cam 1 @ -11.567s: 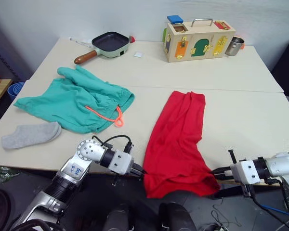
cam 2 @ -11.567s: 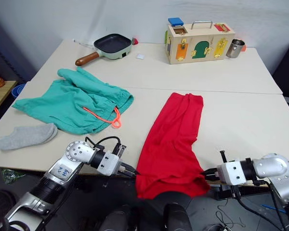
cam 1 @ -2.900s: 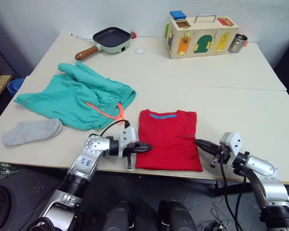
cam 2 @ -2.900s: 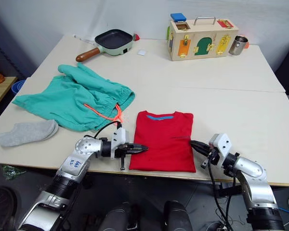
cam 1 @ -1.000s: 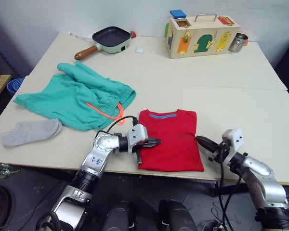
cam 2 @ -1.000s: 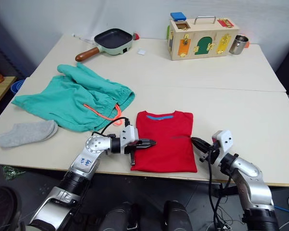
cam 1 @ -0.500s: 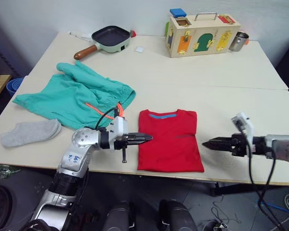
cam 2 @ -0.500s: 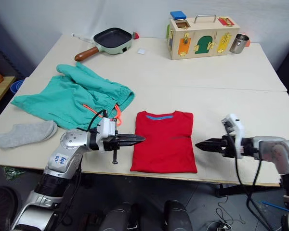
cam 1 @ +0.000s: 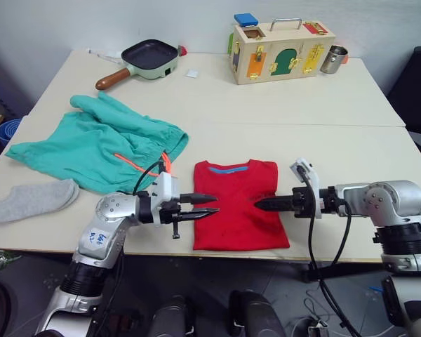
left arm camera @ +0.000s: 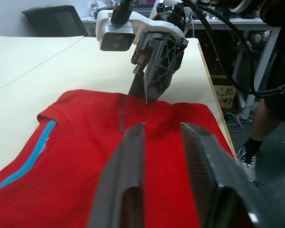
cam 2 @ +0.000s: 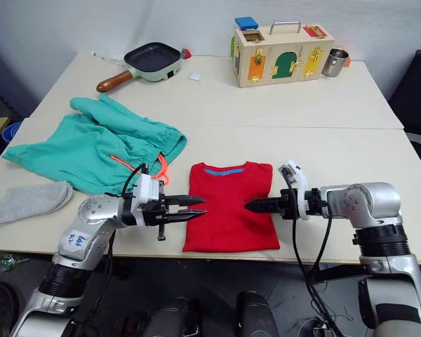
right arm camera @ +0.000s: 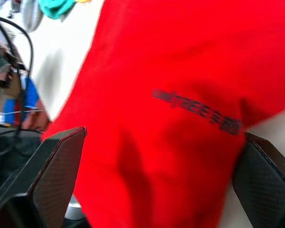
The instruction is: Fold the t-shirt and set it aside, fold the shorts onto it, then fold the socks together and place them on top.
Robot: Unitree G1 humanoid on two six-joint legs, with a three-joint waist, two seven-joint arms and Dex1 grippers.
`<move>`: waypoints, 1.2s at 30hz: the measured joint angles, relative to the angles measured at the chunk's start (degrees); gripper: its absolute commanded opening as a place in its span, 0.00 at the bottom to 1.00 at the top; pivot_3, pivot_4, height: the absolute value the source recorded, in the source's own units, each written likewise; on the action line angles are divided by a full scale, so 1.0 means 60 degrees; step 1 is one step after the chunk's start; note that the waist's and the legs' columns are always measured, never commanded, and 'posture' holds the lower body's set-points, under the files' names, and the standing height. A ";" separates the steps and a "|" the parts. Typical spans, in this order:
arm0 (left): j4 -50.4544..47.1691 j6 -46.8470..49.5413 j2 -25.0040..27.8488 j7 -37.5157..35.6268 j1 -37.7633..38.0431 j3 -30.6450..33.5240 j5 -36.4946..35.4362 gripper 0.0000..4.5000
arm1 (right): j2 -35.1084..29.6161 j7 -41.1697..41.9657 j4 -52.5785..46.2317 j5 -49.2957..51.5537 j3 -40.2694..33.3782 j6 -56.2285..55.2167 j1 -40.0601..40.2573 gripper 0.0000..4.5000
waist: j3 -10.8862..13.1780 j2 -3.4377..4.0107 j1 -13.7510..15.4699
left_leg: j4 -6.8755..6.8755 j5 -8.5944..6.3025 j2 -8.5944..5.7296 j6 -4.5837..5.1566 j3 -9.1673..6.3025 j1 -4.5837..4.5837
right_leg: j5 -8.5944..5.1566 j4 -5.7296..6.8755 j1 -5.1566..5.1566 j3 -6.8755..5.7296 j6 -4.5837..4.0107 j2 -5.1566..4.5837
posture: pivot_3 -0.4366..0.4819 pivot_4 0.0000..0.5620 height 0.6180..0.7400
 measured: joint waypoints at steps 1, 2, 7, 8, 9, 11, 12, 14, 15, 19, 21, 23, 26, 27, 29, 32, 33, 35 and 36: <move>-0.0002 -0.0002 0.0010 -0.0004 0.0036 0.0052 -0.0030 0.55 | 0.0083 -0.0002 0.0083 0.0001 -0.0018 0.0089 -0.0062 1.00 | 0.0000 0.0000 0.0005 | 0.0000 0.0000 0.0001 -0.0001 0.0000 0.0000 | -0.0001 -0.0001 0.0000 0.0001 -0.0002 0.0001 | 0.48 0.27 1.00; -0.0005 -0.0002 0.0028 -0.0013 0.0059 0.0089 -0.0054 0.61 | 0.0157 -0.0007 0.0140 0.0000 -0.0050 0.0170 -0.0105 0.96 | 0.0000 -0.0001 0.0013 | 0.0000 0.0000 0.0000 0.0000 0.0000 0.0000 | -0.0001 -0.0001 0.0000 0.0003 -0.0002 0.0001 | 0.48 0.27 1.00; -0.0103 -0.0153 0.0642 -0.0328 0.0435 0.0719 -0.0407 0.96 | 0.0278 0.0052 0.0737 -0.0154 0.0099 0.0119 -0.0261 0.62 | -0.0001 -0.0001 0.0002 | -0.0011 -0.0004 0.0000 -0.0007 0.0006 0.0000 | -0.0007 -0.0001 -0.0012 0.0010 -0.0013 0.0001 | 0.48 0.27 1.00; -0.0103 -0.0171 0.0794 -0.0425 0.0544 0.0835 -0.0438 1.00 | 0.0264 0.0106 0.0851 -0.0231 0.0132 0.0085 -0.0272 0.54 | -0.0001 -0.0001 0.0017 | -0.0012 -0.0004 0.0000 -0.0008 0.0006 -0.0001 | -0.0008 0.0001 -0.0012 0.0009 -0.0015 0.0002 | 0.48 0.27 1.00; -0.0103 -0.0194 0.0901 -0.0526 0.0661 0.0917 -0.0507 1.00 | 0.0248 0.0146 0.0928 -0.0312 0.0169 0.0020 -0.0278 0.46 | -0.0001 -0.0001 0.0031 | -0.0013 -0.0005 0.0000 -0.0009 0.0005 -0.0002 | -0.0009 0.0001 -0.0013 0.0009 -0.0015 0.0002 | 0.48 0.27 1.00; -0.0093 -0.0214 0.0942 -0.0628 0.0856 0.1060 -0.0614 1.00 | 0.0227 0.0191 0.1094 -0.0450 0.0215 -0.0104 -0.0281 0.30 | 0.0000 -0.0001 0.0040 | -0.0013 -0.0005 -0.0003 -0.0007 0.0006 -0.0005 | -0.0008 0.0000 -0.0012 0.0009 -0.0015 0.0001 | 0.48 0.27 1.00; -0.0081 -0.0239 0.0938 -0.0628 0.0897 0.1068 -0.0616 1.00 | 0.0202 0.0197 0.1204 -0.0518 0.0212 -0.0175 -0.0280 0.22 | 0.0000 -0.0001 0.0043 | -0.0012 -0.0005 -0.0004 -0.0007 0.0006 -0.0006 | -0.0008 -0.0002 -0.0012 0.0009 -0.0015 0.0000 | 0.48 0.27 1.00; -0.0070 -0.0284 0.0901 -0.0563 0.0934 0.1118 -0.0616 1.00 | 0.0128 0.0227 0.1251 -0.0637 0.0214 -0.0288 -0.0276 0.06 | 0.0000 -0.0001 0.0053 | -0.0012 -0.0005 -0.0004 -0.0007 0.0006 -0.0007 | -0.0008 -0.0003 -0.0013 0.0010 -0.0015 0.0000 | 0.48 0.27 1.00; -0.0053 -0.0297 0.0859 -0.0506 0.0929 0.1138 -0.0616 1.00 | 0.0074 0.0320 0.1205 -0.0624 0.0221 -0.0265 -0.0283 0.01 | -0.0001 -0.0002 0.0060 | -0.0012 -0.0005 -0.0003 -0.0007 0.0005 -0.0004 | -0.0008 -0.0004 -0.0009 0.0009 -0.0015 0.0000 | 0.48 0.27 1.00; -0.0023 -0.0296 0.0648 -0.0394 0.0916 0.1141 -0.0636 1.00 | -0.0444 0.0553 0.1152 -0.0640 0.0227 -0.0268 -0.0074 0.01 | -0.0002 -0.0004 0.0135 | -0.0011 -0.0008 -0.0025 0.0009 0.0004 -0.0016 | -0.0007 -0.0009 -0.0015 0.0004 -0.0012 -0.0030 | 0.48 0.27 1.00; -0.0009 -0.0304 0.0599 -0.0430 0.0897 0.1139 -0.0665 1.00 | -0.0998 0.0664 0.1150 -0.0672 0.0164 -0.0334 0.0153 0.01 | 0.0001 0.0001 0.0208 | -0.0011 -0.0011 -0.0037 0.0016 0.0004 -0.0026 | -0.0005 -0.0010 -0.0023 0.0003 -0.0009 -0.0042 | 0.48 0.27 1.00; 0.0024 -0.0340 0.0555 -0.0547 0.0845 0.1097 -0.0682 1.00 | -0.1620 0.0833 0.1182 -0.0770 0.0097 -0.0567 0.0329 0.01 | 0.0002 0.0002 0.0272 | -0.0010 -0.0011 -0.0040 0.0020 0.0005 -0.0036 | -0.0003 -0.0017 -0.0031 0.0002 -0.0006 -0.0044 | 0.48 0.27 1.00; 0.0056 -0.0388 0.0522 -0.0743 0.0774 0.1008 -0.0709 1.00 | -0.2970 0.1504 0.1482 -0.1129 0.0166 -0.1163 0.0481 0.01 | 0.0016 0.0027 0.0323 | -0.0008 -0.0008 -0.0047 0.0027 0.0005 -0.0058 | 0.0000 -0.0026 -0.0048 -0.0005 0.0000 -0.0048 | 0.48 0.27 1.00; 0.0062 -0.0390 0.0489 -0.0763 0.0736 0.0991 -0.0711 1.00 | -0.3373 0.1756 0.1711 -0.1313 0.0208 -0.1442 0.0481 0.01 | 0.0019 0.0031 0.0319 | -0.0007 -0.0007 -0.0047 0.0028 0.0005 -0.0062 | 0.0001 -0.0030 -0.0048 -0.0007 0.0002 -0.0047 | 0.48 0.27 1.00; 0.0082 -0.0404 0.0328 -0.0815 0.0591 0.0936 -0.0716 1.00 | -0.4205 0.2334 0.2454 -0.1853 0.0381 -0.2270 0.0412 0.01 | 0.0019 0.0031 0.0303 | -0.0007 -0.0007 -0.0045 0.0028 0.0008 -0.0062 | 0.0002 -0.0035 -0.0048 -0.0007 0.0004 -0.0042 | 0.48 0.27 1.00; 0.0087 -0.0409 0.0248 -0.0875 0.0416 0.0824 -0.0727 1.00 | -0.4723 0.2976 0.3576 -0.2789 0.0816 -0.3478 0.0021 0.01 | 0.0019 0.0032 0.0255 | -0.0007 -0.0004 -0.0036 0.0023 0.0025 -0.0060 | 0.0002 -0.0036 -0.0049 -0.0002 0.0004 -0.0030 | 0.48 0.27 1.00; 0.0088 -0.0406 0.0230 -0.0882 0.0388 0.0807 -0.0729 1.00 | -0.4755 0.3161 0.4178 -0.3160 0.1045 -0.3953 -0.0259 0.01 | 0.0019 0.0033 0.0210 | -0.0007 -0.0003 -0.0031 0.0020 0.0034 -0.0056 | 0.0002 -0.0036 -0.0049 0.0002 0.0004 -0.0021 | 0.48 0.27 1.00; 0.0090 -0.0402 0.0201 -0.0899 0.0382 0.0750 -0.0731 1.00 | -0.4779 0.3353 0.5419 -0.3940 0.1389 -0.4901 -0.0793 0.01 | 0.0024 0.0042 0.0158 | -0.0007 0.0003 -0.0026 0.0013 0.0039 -0.0055 | 0.0002 -0.0035 -0.0049 0.0004 0.0004 -0.0011 | 0.48 0.27 1.00; 0.0095 -0.0397 0.0202 -0.0906 0.0387 0.0739 -0.0731 1.00 | -0.4761 0.3355 0.6190 -0.4334 0.1546 -0.5540 -0.1130 0.01 | 0.0026 0.0045 0.0138 | -0.0005 0.0005 -0.0022 0.0009 0.0041 -0.0055 | 0.0002 -0.0037 -0.0049 0.0007 0.0004 0.0001 | 0.48 0.27 1.00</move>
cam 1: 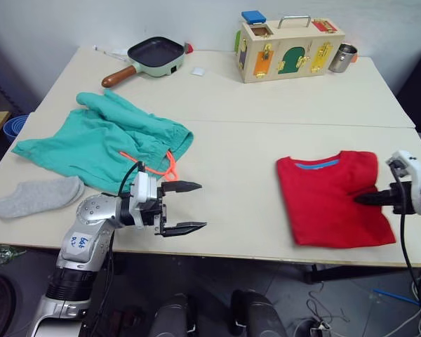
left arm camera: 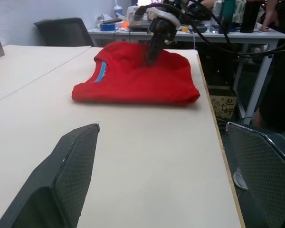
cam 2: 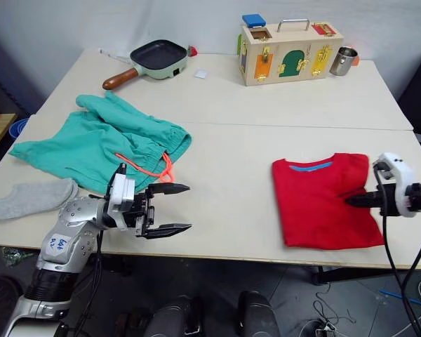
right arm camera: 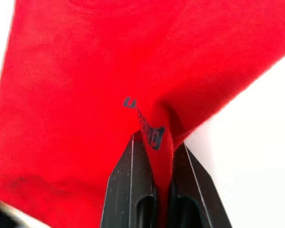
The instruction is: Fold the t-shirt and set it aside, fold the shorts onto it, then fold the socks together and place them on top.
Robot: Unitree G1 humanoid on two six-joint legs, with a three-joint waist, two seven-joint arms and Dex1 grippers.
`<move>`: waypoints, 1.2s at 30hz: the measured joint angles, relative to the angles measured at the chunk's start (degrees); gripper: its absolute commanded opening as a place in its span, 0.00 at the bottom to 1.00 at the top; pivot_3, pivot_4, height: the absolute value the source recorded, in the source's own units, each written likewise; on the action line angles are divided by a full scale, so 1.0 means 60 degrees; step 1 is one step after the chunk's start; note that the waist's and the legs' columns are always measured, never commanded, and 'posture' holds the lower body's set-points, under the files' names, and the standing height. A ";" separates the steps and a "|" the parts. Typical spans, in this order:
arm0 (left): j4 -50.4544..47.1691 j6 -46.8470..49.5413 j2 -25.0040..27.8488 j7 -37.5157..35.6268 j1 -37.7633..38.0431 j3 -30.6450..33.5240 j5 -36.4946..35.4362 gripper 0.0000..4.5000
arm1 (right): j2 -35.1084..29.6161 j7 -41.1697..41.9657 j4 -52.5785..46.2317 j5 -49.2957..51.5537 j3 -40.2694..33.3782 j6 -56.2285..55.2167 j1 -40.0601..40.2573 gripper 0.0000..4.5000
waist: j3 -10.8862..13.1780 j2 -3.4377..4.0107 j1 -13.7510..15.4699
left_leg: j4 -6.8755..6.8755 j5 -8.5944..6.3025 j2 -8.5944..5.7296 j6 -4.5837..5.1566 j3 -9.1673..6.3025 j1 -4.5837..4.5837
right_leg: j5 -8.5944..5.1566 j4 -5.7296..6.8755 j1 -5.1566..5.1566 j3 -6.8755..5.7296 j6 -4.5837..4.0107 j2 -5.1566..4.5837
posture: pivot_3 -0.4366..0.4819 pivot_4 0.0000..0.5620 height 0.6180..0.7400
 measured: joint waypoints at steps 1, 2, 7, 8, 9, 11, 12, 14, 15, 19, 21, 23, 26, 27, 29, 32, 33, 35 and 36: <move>-0.0003 0.0000 0.0002 -0.0010 0.0003 -0.0016 0.0000 1.00 | 0.0012 -0.0153 0.0853 -0.0415 0.0072 -0.0586 -0.0394 0.01 | 0.0007 0.0012 -0.0042 | 0.0000 0.0001 0.0001 -0.0001 0.0004 0.0000 | 0.0000 0.0001 -0.0001 0.0005 0.0000 0.0003 | 0.48 0.27 1.00; -0.0004 -0.0001 0.0027 -0.0026 0.0019 -0.0013 0.0001 1.00 | 0.0005 -0.0369 0.1644 -0.0829 0.0121 -0.1139 -0.0738 0.01 | 0.0012 0.0020 -0.0064 | 0.0000 0.0003 0.0005 -0.0003 0.0007 0.0000 | 0.0000 0.0000 -0.0001 0.0008 0.0000 0.0007 | 0.48 0.27 1.00; -0.0010 0.0004 0.0136 -0.0052 0.0046 0.0015 0.0001 1.00 | 0.0028 -0.1127 0.3866 -0.2474 0.0370 -0.3539 -0.1551 0.01 | 0.0017 0.0030 -0.0088 | 0.0003 0.0009 0.0016 -0.0016 0.0014 0.0001 | 0.0000 -0.0003 -0.0002 0.0022 0.0000 0.0024 | 0.48 0.27 1.00; -0.0015 0.0004 0.0148 -0.0052 0.0056 0.0018 0.0001 1.00 | 0.0053 -0.1280 0.4107 -0.2620 0.0357 -0.3696 -0.1653 0.01 | 0.0018 0.0031 -0.0089 | 0.0004 0.0009 0.0016 -0.0016 0.0017 0.0004 | 0.0000 -0.0001 -0.0002 0.0026 0.0000 0.0024 | 0.48 0.27 1.00; -0.0017 0.0005 0.0187 -0.0055 0.0067 0.0017 0.0002 1.00 | 0.0104 -0.1485 0.4361 -0.2768 0.0328 -0.3795 -0.1823 0.01 | 0.0019 0.0032 -0.0091 | 0.0005 0.0011 0.0017 -0.0018 0.0019 0.0006 | 0.0000 0.0001 -0.0002 0.0029 0.0000 0.0024 | 0.48 0.27 1.00; -0.0027 0.0005 0.0271 -0.0066 0.0071 0.0013 0.0005 1.00 | 0.0122 -0.1726 0.4650 -0.2958 0.0168 -0.3904 -0.2022 0.01 | 0.0020 0.0035 -0.0092 | 0.0004 0.0014 0.0022 -0.0024 0.0019 0.0009 | 0.0000 0.0002 -0.0002 0.0032 0.0000 0.0027 | 0.48 0.27 1.00; -0.0027 0.0005 0.0351 -0.0076 0.0072 0.0013 0.0007 1.00 | 0.0135 -0.1755 0.4753 -0.3033 0.0125 -0.3900 -0.2119 0.01 | 0.0020 0.0035 -0.0092 | 0.0004 0.0015 0.0023 -0.0027 0.0019 0.0010 | 0.0000 0.0001 -0.0002 0.0034 -0.0001 0.0029 | 0.48 0.27 1.00; -0.0024 0.0001 0.0463 -0.0093 0.0065 0.0047 0.0007 1.00 | 0.0153 -0.1800 0.4827 -0.3166 0.0082 -0.3895 -0.2153 0.01 | 0.0019 0.0037 -0.0095 | 0.0002 0.0014 0.0026 -0.0030 0.0019 0.0014 | -0.0001 0.0003 -0.0002 0.0035 -0.0001 0.0030 | 0.48 0.27 1.00; -0.0012 -0.0001 0.0496 -0.0103 0.0049 0.0056 0.0007 1.00 | 0.0199 -0.1846 0.4853 -0.3227 0.0010 -0.3890 -0.2153 0.01 | 0.0019 0.0037 -0.0095 | 0.0003 0.0014 0.0026 -0.0030 0.0019 0.0013 | -0.0001 0.0003 -0.0002 0.0036 -0.0001 0.0030 | 0.48 0.27 1.00; 0.0042 -0.0029 0.0499 -0.0118 -0.0143 0.0060 0.0013 1.00 | 0.0258 -0.2060 0.4954 -0.3340 -0.0264 -0.3815 -0.2155 0.25 | 0.0020 0.0040 -0.0074 | 0.0004 0.0014 0.0024 -0.0029 0.0024 0.0013 | -0.0001 0.0006 -0.0002 0.0040 -0.0001 0.0029 | 0.48 0.27 1.00; 0.0078 -0.0033 0.0498 -0.0131 -0.0243 0.0056 0.0025 1.00 | 0.0232 -0.2066 0.4945 -0.3498 -0.0273 -0.3996 -0.2156 0.40 | 0.0020 0.0041 -0.0076 | 0.0004 0.0014 0.0023 -0.0029 0.0024 0.0013 | 0.0000 0.0006 -0.0002 0.0041 -0.0001 0.0029 | 0.48 0.27 1.00; 0.0240 -0.0033 0.0507 -0.0205 -0.0364 0.0038 0.0050 1.00 | 0.0065 -0.1990 0.4915 -0.3669 -0.0269 -0.4243 -0.2159 0.55 | 0.0019 0.0057 -0.0076 | 0.0004 0.0015 0.0021 -0.0029 0.0025 0.0013 | -0.0001 0.0007 -0.0002 0.0040 -0.0001 0.0029 | 0.48 0.27 1.00; 0.0585 -0.0092 0.0692 -0.0408 -0.0492 0.0028 0.0134 1.00 | -0.0551 -0.1271 0.4701 -0.4062 -0.0170 -0.4923 -0.2191 0.79 | 0.0023 0.0091 -0.0076 | 0.0002 0.0015 0.0022 -0.0029 0.0029 0.0013 | -0.0001 0.0008 -0.0007 0.0041 -0.0001 0.0032 | 0.48 0.27 1.00; 0.0794 -0.0227 0.0821 -0.0485 -0.0584 0.0034 0.0204 1.00 | -0.0792 -0.0860 0.4589 -0.4212 -0.0111 -0.5201 -0.2210 0.86 | 0.0022 0.0094 -0.0080 | 0.0002 0.0014 0.0024 -0.0030 0.0033 0.0016 | -0.0001 0.0011 -0.0010 0.0043 -0.0001 0.0036 | 0.48 0.27 1.00; 0.1197 -0.0562 0.1067 -0.0604 -0.0767 0.0101 0.0410 1.00 | -0.1219 -0.0161 0.4313 -0.4330 -0.0100 -0.5821 -0.2282 0.99 | 0.0022 0.0094 -0.0102 | 0.0000 0.0013 0.0027 -0.0032 0.0050 0.0031 | -0.0001 0.0016 -0.0011 0.0058 -0.0001 0.0038 | 0.48 0.27 1.00; 0.1540 -0.0772 0.1217 -0.0682 -0.0798 0.0133 0.0506 1.00 | -0.1326 0.0631 0.3939 -0.4050 -0.0545 -0.6696 -0.2280 0.99 | 0.0022 0.0093 -0.0178 | -0.0007 0.0010 0.0030 -0.0034 0.0090 0.0058 | -0.0001 0.0025 -0.0008 0.0103 -0.0001 0.0040 | 0.48 0.27 1.00; 0.1550 -0.0786 0.1232 -0.0686 -0.0797 0.0133 0.0507 1.00 | -0.1284 0.0845 0.3816 -0.3833 -0.0748 -0.6983 -0.2254 0.99 | 0.0022 0.0093 -0.0202 | -0.0007 0.0010 0.0031 -0.0034 0.0094 0.0062 | -0.0001 0.0030 -0.0009 0.0109 -0.0001 0.0040 | 0.48 0.27 1.00; 0.1553 -0.0970 0.1252 -0.0675 -0.0758 0.0315 0.0504 1.00 | -0.0877 0.1665 0.3217 -0.2761 -0.1745 -0.7921 -0.2133 0.99 | 0.0022 0.0093 -0.0276 | -0.0010 0.0008 0.0044 -0.0039 0.0106 0.0077 | -0.0001 0.0041 -0.0008 0.0124 -0.0001 0.0049 | 0.48 0.27 1.00; 0.1523 -0.1082 0.1250 -0.0618 -0.0745 0.0404 0.0501 1.00 | -0.0589 0.1906 0.2800 -0.2203 -0.2282 -0.8288 -0.1914 0.99 | 0.0022 0.0091 -0.0294 | -0.0010 0.0010 0.0046 -0.0041 0.0106 0.0082 | -0.0001 0.0046 -0.0008 0.0125 -0.0001 0.0050 | 0.48 0.27 1.00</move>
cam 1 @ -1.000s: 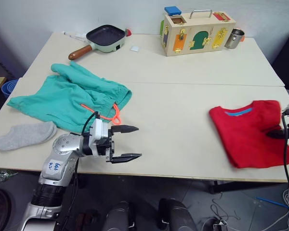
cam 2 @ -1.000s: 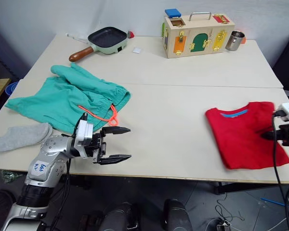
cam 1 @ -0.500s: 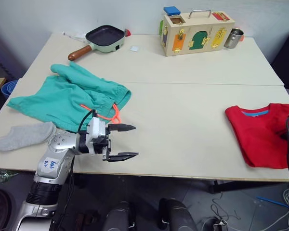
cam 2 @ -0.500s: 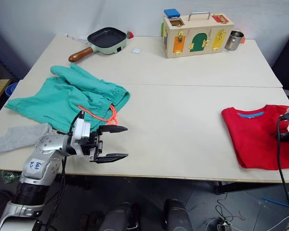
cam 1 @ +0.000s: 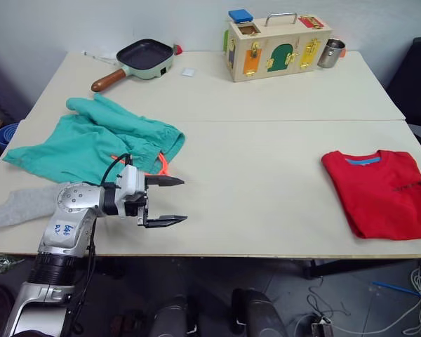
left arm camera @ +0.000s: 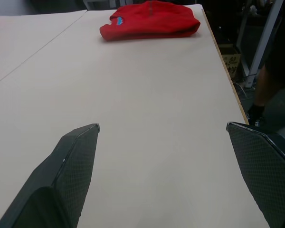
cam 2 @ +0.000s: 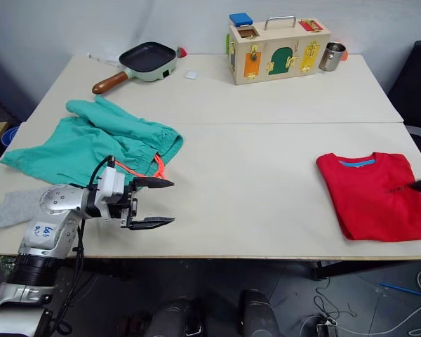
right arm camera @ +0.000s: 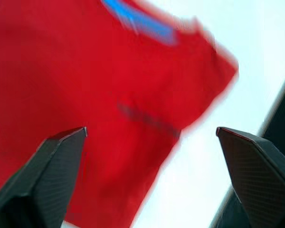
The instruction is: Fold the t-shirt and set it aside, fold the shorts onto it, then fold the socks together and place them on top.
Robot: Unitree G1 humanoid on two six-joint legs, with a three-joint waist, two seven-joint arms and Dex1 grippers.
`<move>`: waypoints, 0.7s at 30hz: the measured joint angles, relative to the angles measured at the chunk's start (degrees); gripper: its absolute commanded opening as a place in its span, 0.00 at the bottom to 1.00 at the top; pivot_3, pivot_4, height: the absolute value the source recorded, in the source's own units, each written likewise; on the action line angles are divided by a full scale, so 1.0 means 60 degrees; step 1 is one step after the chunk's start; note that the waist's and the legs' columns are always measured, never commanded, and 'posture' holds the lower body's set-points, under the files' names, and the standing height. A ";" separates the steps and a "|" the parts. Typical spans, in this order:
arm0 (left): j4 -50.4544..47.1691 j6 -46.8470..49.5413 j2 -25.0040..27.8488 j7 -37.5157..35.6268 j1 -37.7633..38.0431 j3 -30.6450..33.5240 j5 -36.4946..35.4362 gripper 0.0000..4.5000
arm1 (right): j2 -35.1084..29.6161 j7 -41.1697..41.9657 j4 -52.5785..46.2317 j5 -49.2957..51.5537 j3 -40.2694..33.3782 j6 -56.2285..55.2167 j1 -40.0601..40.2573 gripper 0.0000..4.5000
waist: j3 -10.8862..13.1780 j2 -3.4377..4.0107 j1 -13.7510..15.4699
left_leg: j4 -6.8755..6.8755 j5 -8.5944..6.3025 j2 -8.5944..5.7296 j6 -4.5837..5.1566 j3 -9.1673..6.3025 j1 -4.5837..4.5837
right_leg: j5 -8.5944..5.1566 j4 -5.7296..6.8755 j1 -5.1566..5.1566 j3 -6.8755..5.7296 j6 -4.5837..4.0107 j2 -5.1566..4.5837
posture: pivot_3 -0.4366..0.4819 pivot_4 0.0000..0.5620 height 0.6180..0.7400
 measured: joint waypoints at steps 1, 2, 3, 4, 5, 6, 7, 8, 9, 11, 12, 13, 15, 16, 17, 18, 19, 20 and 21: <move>-0.0057 -0.0074 -0.0008 0.0117 0.0060 0.0111 -0.0005 1.00 | 0.0350 0.0109 -0.0679 0.0596 -0.0556 -0.0132 0.0451 0.99 | -0.0006 -0.0011 -0.0003 | -0.0001 0.0000 0.0008 -0.0004 -0.0003 0.0008 | 0.0000 0.0004 0.0006 -0.0002 0.0000 0.0003 | 0.48 0.27 1.00; -0.0166 -0.0065 -0.0009 0.0291 0.0186 0.0264 -0.0010 1.00 | 0.0799 0.0105 -0.1683 0.1192 -0.1054 -0.0154 0.1209 0.99 | -0.0012 -0.0035 0.0003 | -0.0005 0.0000 0.0011 -0.0006 -0.0012 0.0014 | 0.0000 0.0007 0.0016 -0.0006 -0.0001 0.0004 | 0.48 0.27 1.00; -0.0374 0.0002 0.0034 0.0538 0.0487 0.0466 -0.0020 1.00 | 0.1514 -0.0052 -0.3173 0.1850 -0.1555 -0.0204 0.2398 0.99 | -0.0029 -0.0065 0.0029 | -0.0011 -0.0002 0.0025 -0.0013 -0.0032 0.0013 | 0.0000 0.0017 0.0024 -0.0022 -0.0001 0.0007 | 0.48 0.27 1.00; -0.0483 0.0134 0.0065 0.0700 0.0747 0.0588 -0.0026 1.00 | 0.2238 -0.0276 -0.4329 0.2278 -0.1773 -0.0205 0.3422 0.99 | -0.0027 -0.0068 0.0085 | -0.0012 -0.0003 0.0026 -0.0014 -0.0041 0.0006 | 0.0000 0.0019 0.0029 -0.0031 -0.0001 0.0010 | 0.48 0.27 1.00; -0.0513 0.0225 0.0104 0.0783 0.0906 0.0654 -0.0026 1.00 | 0.2685 -0.0410 -0.4970 0.2487 -0.1771 -0.0202 0.3968 0.99 | -0.0023 -0.0060 0.0130 | -0.0008 -0.0003 0.0021 -0.0013 -0.0037 0.0002 | 0.0000 0.0019 0.0024 -0.0028 -0.0001 0.0008 | 0.48 0.27 1.00; -0.0659 0.0427 0.0207 0.0965 0.1203 0.0779 -0.0030 1.00 | 0.3415 -0.0825 -0.6212 0.2775 -0.1811 -0.0223 0.4965 0.99 | -0.0014 -0.0044 0.0202 | -0.0010 -0.0001 0.0010 -0.0008 -0.0037 -0.0011 | 0.0000 0.0021 0.0008 -0.0025 -0.0001 0.0003 | 0.48 0.27 1.00; -0.0826 0.0585 0.0307 0.1125 0.1487 0.0950 -0.0043 1.00 | 0.4002 -0.1100 -0.7211 0.2948 -0.1759 -0.0248 0.5672 0.99 | -0.0009 -0.0035 0.0235 | -0.0009 -0.0001 0.0008 -0.0007 -0.0038 -0.0017 | 0.0000 0.0024 0.0006 -0.0025 -0.0001 0.0000 | 0.48 0.27 1.00; -0.0912 0.0688 0.0339 0.1278 0.1693 0.1145 -0.0074 1.00 | 0.4403 -0.1311 -0.7893 0.3019 -0.1674 -0.0336 0.6096 0.99 | -0.0005 -0.0025 0.0287 | -0.0009 0.0001 -0.0004 -0.0001 -0.0045 -0.0019 | 0.0000 0.0024 0.0006 -0.0026 -0.0001 -0.0007 | 0.48 0.27 1.00; -0.0971 0.0786 0.0358 0.1475 0.1893 0.1364 -0.0093 1.00 | 0.4770 -0.1551 -0.8483 0.3089 -0.1588 -0.0447 0.6403 0.99 | -0.0002 -0.0021 0.0333 | -0.0001 -0.0002 -0.0014 0.0012 -0.0042 -0.0019 | 0.0000 0.0015 0.0006 -0.0022 -0.0001 -0.0017 | 0.48 0.27 1.00; -0.1159 0.0877 0.0363 0.1811 0.2284 0.1749 -0.0126 1.00 | 0.5220 -0.2070 -0.9338 0.3191 -0.1595 -0.0637 0.6650 0.99 | -0.0004 -0.0025 0.0376 | 0.0012 -0.0011 -0.0025 0.0034 -0.0042 -0.0013 | 0.0007 -0.0001 0.0018 -0.0016 0.0012 -0.0032 | 0.48 0.27 1.00; -0.1236 0.0853 0.0365 0.1960 0.2557 0.1982 -0.0138 1.00 | 0.5450 -0.2321 -0.9708 0.3203 -0.1604 -0.0773 0.6747 0.99 | -0.0011 -0.0038 0.0375 | 0.0009 -0.0018 -0.0026 0.0032 -0.0044 -0.0008 | 0.0011 -0.0009 0.0023 -0.0013 0.0018 -0.0037 | 0.48 0.27 1.00; -0.1269 0.0788 0.0366 0.2155 0.3036 0.2392 -0.0141 1.00 | 0.5856 -0.2538 -1.0123 0.3205 -0.1552 -0.1076 0.6953 0.99 | -0.0029 -0.0068 0.0357 | 0.0003 -0.0026 -0.0022 0.0021 -0.0045 0.0009 | 0.0010 -0.0005 0.0028 -0.0009 0.0016 -0.0036 | 0.48 0.27 1.00; -0.1229 0.0769 0.0366 0.2463 0.3803 0.3096 -0.0143 1.00 | 0.6441 -0.2732 -1.0502 0.3150 -0.1231 -0.1667 0.7413 0.99 | -0.0036 -0.0088 0.0314 | -0.0004 -0.0066 -0.0011 -0.0045 -0.0056 0.0013 | 0.0004 -0.0004 0.0029 -0.0013 0.0006 -0.0028 | 0.48 0.27 1.00; -0.1240 0.0756 0.0369 0.2606 0.4275 0.3543 -0.0147 1.00 | 0.6615 -0.2776 -1.0602 0.3061 -0.0994 -0.1963 0.7694 0.99 | -0.0036 -0.0087 0.0273 | -0.0011 -0.0064 -0.0012 -0.0041 -0.0055 0.0013 | 0.0001 0.0000 0.0022 -0.0012 0.0000 -0.0029 | 0.48 0.27 1.00; -0.1226 0.0760 0.0392 0.2715 0.4633 0.3901 -0.0147 1.00 | 0.6674 -0.2788 -1.0635 0.2970 -0.0853 -0.2132 0.7931 0.99 | -0.0035 -0.0084 0.0261 | -0.0011 -0.0053 -0.0014 -0.0019 -0.0055 0.0013 | -0.0001 0.0004 0.0022 -0.0012 -0.0003 -0.0029 | 0.48 0.27 1.00; -0.1255 0.0771 0.0426 0.2834 0.5120 0.4405 -0.0148 1.00 | 0.6711 -0.2882 -1.0653 0.2876 -0.0739 -0.2254 0.8099 0.99 | -0.0034 -0.0084 0.0231 | -0.0011 -0.0045 -0.0014 -0.0003 -0.0054 0.0010 | -0.0002 0.0001 0.0019 -0.0012 -0.0005 -0.0029 | 0.48 0.27 1.00; -0.1272 0.0807 0.0442 0.2974 0.5695 0.4971 -0.0156 1.00 | 0.6766 -0.3052 -1.0791 0.2893 -0.0734 -0.2279 0.8283 0.99 | -0.0035 -0.0085 0.0209 | -0.0011 -0.0047 -0.0013 0.0000 -0.0054 0.0011 | -0.0003 0.0001 0.0020 -0.0011 -0.0005 -0.0030 | 0.48 0.27 1.00; -0.1268 0.0836 0.0444 0.3028 0.5905 0.5198 -0.0157 1.00 | 0.6768 -0.3121 -1.0833 0.2914 -0.0736 -0.2270 0.8357 0.99 | -0.0035 -0.0085 0.0207 | -0.0011 -0.0047 -0.0013 0.0000 -0.0054 0.0012 | -0.0003 -0.0002 0.0022 -0.0011 -0.0006 -0.0031 | 0.48 0.27 1.00; -0.1282 0.0878 0.0423 0.3161 0.6403 0.5736 -0.0195 1.00 | 0.6830 -0.3326 -1.0893 0.2953 -0.0732 -0.2272 0.8462 0.99 | -0.0036 -0.0087 0.0204 | -0.0011 -0.0051 -0.0013 -0.0004 -0.0054 0.0012 | -0.0003 -0.0003 0.0022 -0.0010 -0.0007 -0.0031 | 0.48 0.27 1.00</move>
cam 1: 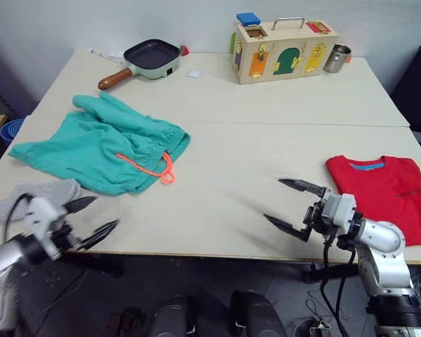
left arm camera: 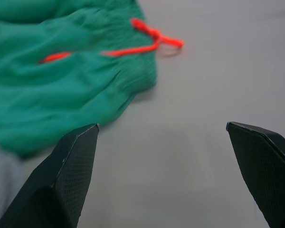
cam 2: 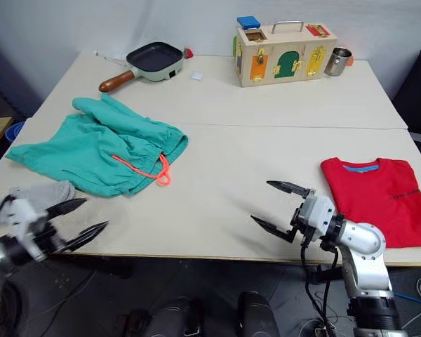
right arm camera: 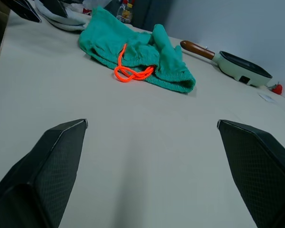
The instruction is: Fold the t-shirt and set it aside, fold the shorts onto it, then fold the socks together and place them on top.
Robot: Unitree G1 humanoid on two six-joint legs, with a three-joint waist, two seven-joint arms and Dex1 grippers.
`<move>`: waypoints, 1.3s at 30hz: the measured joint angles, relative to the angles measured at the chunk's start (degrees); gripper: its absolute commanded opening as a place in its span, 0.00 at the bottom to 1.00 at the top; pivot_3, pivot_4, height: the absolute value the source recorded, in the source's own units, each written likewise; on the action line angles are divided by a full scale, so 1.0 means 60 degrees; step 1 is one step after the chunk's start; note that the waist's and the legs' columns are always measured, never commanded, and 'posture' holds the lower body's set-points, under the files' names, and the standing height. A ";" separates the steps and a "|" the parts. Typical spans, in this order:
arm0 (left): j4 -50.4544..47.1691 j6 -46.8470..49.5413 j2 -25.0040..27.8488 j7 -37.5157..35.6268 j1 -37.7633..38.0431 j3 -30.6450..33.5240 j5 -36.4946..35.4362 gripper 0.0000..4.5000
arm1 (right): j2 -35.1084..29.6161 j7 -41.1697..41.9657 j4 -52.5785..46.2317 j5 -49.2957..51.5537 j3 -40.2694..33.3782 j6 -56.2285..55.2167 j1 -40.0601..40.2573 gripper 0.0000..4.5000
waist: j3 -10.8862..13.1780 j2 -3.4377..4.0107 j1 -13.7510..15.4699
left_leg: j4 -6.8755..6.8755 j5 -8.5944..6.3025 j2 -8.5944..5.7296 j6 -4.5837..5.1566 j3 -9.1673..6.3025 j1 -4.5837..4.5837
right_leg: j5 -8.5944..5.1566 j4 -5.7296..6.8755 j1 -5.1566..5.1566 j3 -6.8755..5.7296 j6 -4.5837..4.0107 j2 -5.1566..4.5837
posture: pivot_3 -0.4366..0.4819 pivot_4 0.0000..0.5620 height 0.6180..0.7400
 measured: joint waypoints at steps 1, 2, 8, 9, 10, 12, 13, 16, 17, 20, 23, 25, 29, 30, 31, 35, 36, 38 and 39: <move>0.0001 -0.0005 -0.0029 0.0081 0.0347 0.0372 -0.0042 1.00 | 0.0106 -0.0199 -0.0057 -0.0004 -0.0004 -0.0026 0.0061 0.99 | -0.0004 -0.0008 -0.0009 | 0.0000 -0.0024 0.0003 -0.0041 -0.0001 0.0002 | -0.0002 0.0001 -0.0001 0.0000 -0.0005 -0.0001 | 0.48 0.27 1.00; 0.0007 -0.0042 -0.0066 0.0161 0.0545 0.0622 -0.0052 1.00 | 0.0168 -0.0341 -0.0079 -0.0025 -0.0004 -0.0078 0.0135 0.99 | -0.0005 -0.0008 -0.0008 | 0.0000 -0.0028 0.0004 -0.0046 -0.0001 0.0005 | -0.0004 0.0002 0.0000 0.0000 -0.0007 -0.0001 | 0.48 0.27 1.00; 0.0135 -0.0378 -0.1183 0.1288 0.1263 0.1768 -0.0194 1.00 | 0.0488 -0.1223 -0.0062 -0.0293 0.0094 -0.0413 0.0504 0.99 | -0.0013 -0.0024 0.0054 | -0.0002 -0.0040 -0.0003 -0.0041 -0.0005 0.0004 | -0.0008 0.0001 -0.0004 0.0003 -0.0014 -0.0014 | 0.48 0.27 1.00; 0.0107 -0.0321 -0.1244 0.1370 0.1255 0.1762 -0.0276 1.00 | 0.0488 -0.1270 -0.0062 -0.0288 0.0164 -0.0412 0.0533 0.99 | -0.0022 -0.0037 0.0060 | -0.0002 -0.0040 -0.0003 -0.0041 -0.0006 0.0004 | -0.0008 0.0000 -0.0004 0.0003 -0.0015 -0.0015 | 0.48 0.27 1.00; 0.0080 -0.0283 -0.1250 0.1411 0.1226 0.1753 -0.0337 1.00 | 0.0488 -0.1286 -0.0062 -0.0285 0.0194 -0.0412 0.0544 0.99 | -0.0032 -0.0054 0.0056 | -0.0002 -0.0040 -0.0002 -0.0041 -0.0007 0.0004 | -0.0009 0.0002 -0.0004 0.0003 -0.0017 -0.0015 | 0.48 0.27 1.00; -0.0153 -0.0142 -0.1173 0.1461 0.1025 0.1639 -0.0440 1.00 | 0.0485 -0.1301 -0.0062 -0.0270 0.0225 -0.0412 0.0541 0.99 | -0.0041 -0.0069 0.0037 | -0.0002 -0.0041 -0.0002 -0.0042 -0.0008 0.0004 | -0.0010 0.0001 -0.0003 0.0003 -0.0018 -0.0016 | 0.48 0.27 1.00; -0.0302 -0.0139 -0.1098 0.1457 0.0867 0.1548 -0.0449 1.00 | 0.0485 -0.1301 -0.0062 -0.0266 0.0253 -0.0413 0.0529 0.99 | -0.0043 -0.0072 0.0037 | -0.0002 -0.0041 -0.0002 -0.0042 -0.0008 0.0004 | -0.0010 0.0001 -0.0004 0.0003 -0.0018 -0.0016 | 0.48 0.27 1.00; -0.0338 0.0051 -0.0263 0.1595 -0.0378 0.0878 -0.0283 1.00 | 0.0458 -0.1300 -0.0047 -0.0207 0.0333 -0.0354 0.0353 0.99 | -0.0043 -0.0073 0.0091 | -0.0001 -0.0033 -0.0004 -0.0051 -0.0014 0.0004 | -0.0011 0.0011 -0.0005 -0.0003 -0.0021 -0.0017 | 0.48 0.27 1.00; -0.0431 0.0256 0.0096 0.1642 -0.0845 0.0617 -0.0229 1.00 | 0.0449 -0.1305 -0.0101 -0.0153 0.0374 -0.0274 0.0184 0.99 | -0.0044 -0.0073 0.0067 | -0.0001 -0.0032 -0.0005 -0.0051 -0.0011 0.0004 | -0.0011 0.0011 -0.0006 0.0000 -0.0021 -0.0017 | 0.48 0.27 1.00; -0.0963 0.1219 0.1058 0.1632 -0.1536 -0.0389 -0.0111 1.00 | 0.0310 -0.1325 -0.0307 0.0045 0.0374 0.0023 -0.0045 0.99 | -0.0047 -0.0067 -0.0018 | -0.0007 -0.0045 -0.0008 -0.0049 -0.0007 0.0008 | -0.0011 0.0014 -0.0005 0.0003 -0.0021 -0.0014 | 0.48 0.27 1.00; -0.0946 0.2375 0.1851 0.1572 -0.2394 -0.2094 0.0474 1.00 | 0.0247 -0.1398 -0.0344 0.0150 0.0364 0.0312 -0.0235 0.99 | -0.0046 -0.0066 -0.0039 | -0.0017 -0.0021 0.0004 -0.0012 0.0002 0.0005 | -0.0015 0.0020 -0.0011 0.0003 -0.0027 0.0016 | 0.48 0.27 1.00; -0.0715 0.2822 0.2144 0.1463 -0.3159 -0.3253 0.0971 1.00 | 0.0243 -0.1461 -0.0392 0.0154 0.0430 0.0461 -0.0469 0.99 | -0.0046 -0.0066 -0.0028 | -0.0018 -0.0019 0.0010 -0.0015 0.0014 0.0003 | -0.0016 0.0019 -0.0017 0.0005 -0.0030 0.0024 | 0.48 0.27 1.00; -0.0210 0.3203 0.2275 0.1384 -0.4225 -0.4355 0.1575 1.00 | 0.0243 -0.1576 -0.0536 0.0148 0.0530 0.0590 -0.0626 0.99 | -0.0046 -0.0067 -0.0022 | -0.0018 -0.0016 0.0012 -0.0016 0.0027 0.0001 | -0.0017 0.0025 -0.0028 0.0015 -0.0031 0.0027 | 0.48 0.27 1.00; -0.0053 0.3138 0.2366 0.1309 -0.4393 -0.4599 0.1792 1.00 | 0.0243 -0.1672 -0.0547 0.0138 0.0526 0.0640 -0.0626 0.99 | -0.0046 -0.0067 -0.0014 | -0.0017 -0.0016 0.0011 -0.0016 0.0031 0.0000 | -0.0017 0.0029 -0.0033 0.0016 -0.0031 0.0028 | 0.48 0.27 1.00; 0.0220 0.2983 0.2459 0.1210 -0.4599 -0.4874 0.2071 1.00 | 0.0244 -0.1783 -0.0575 0.0133 0.0517 0.0663 -0.0644 0.99 | -0.0046 -0.0067 -0.0005 | -0.0018 -0.0013 0.0010 -0.0014 0.0039 -0.0003 | -0.0017 0.0029 -0.0042 0.0023 -0.0031 0.0028 | 0.48 0.27 1.00; 0.1562 0.2087 0.2436 0.0942 -0.5764 -0.5875 0.2954 0.86 | 0.0247 -0.2079 -0.0678 0.0115 0.0516 0.0822 -0.0696 1.00 | -0.0048 -0.0071 0.0038 | -0.0008 -0.0002 0.0003 -0.0007 0.0058 -0.0004 | -0.0017 0.0049 -0.0059 0.0039 -0.0031 0.0025 | 0.48 0.27 1.00; 0.2006 0.1756 0.2364 0.0852 -0.6147 -0.6109 0.3196 0.78 | 0.0248 -0.2176 -0.0711 0.0096 0.0528 0.0862 -0.0705 1.00 | -0.0048 -0.0071 0.0063 | -0.0006 0.0003 0.0000 -0.0001 0.0063 -0.0006 | -0.0017 0.0061 -0.0068 0.0047 -0.0031 0.0020 | 0.48 0.27 1.00; 0.2467 0.1416 0.2239 0.0746 -0.6530 -0.6294 0.3405 0.66 | 0.0246 -0.2285 -0.0792 0.0079 0.0516 0.0890 -0.0678 1.00 | -0.0048 -0.0071 0.0070 | 0.0002 0.0005 -0.0003 0.0001 0.0071 -0.0005 | -0.0017 0.0093 -0.0079 0.0058 -0.0030 0.0016 | 0.48 0.27 1.00; 0.2853 0.1127 0.2139 0.0592 -0.6867 -0.6479 0.3570 0.60 | 0.0242 -0.2348 -0.0860 0.0058 0.0508 0.0926 -0.0644 1.00 | -0.0049 -0.0071 0.0090 | 0.0007 0.0007 -0.0003 0.0002 0.0079 -0.0006 | -0.0017 0.0100 -0.0087 0.0064 -0.0031 0.0017 | 0.48 0.27 1.00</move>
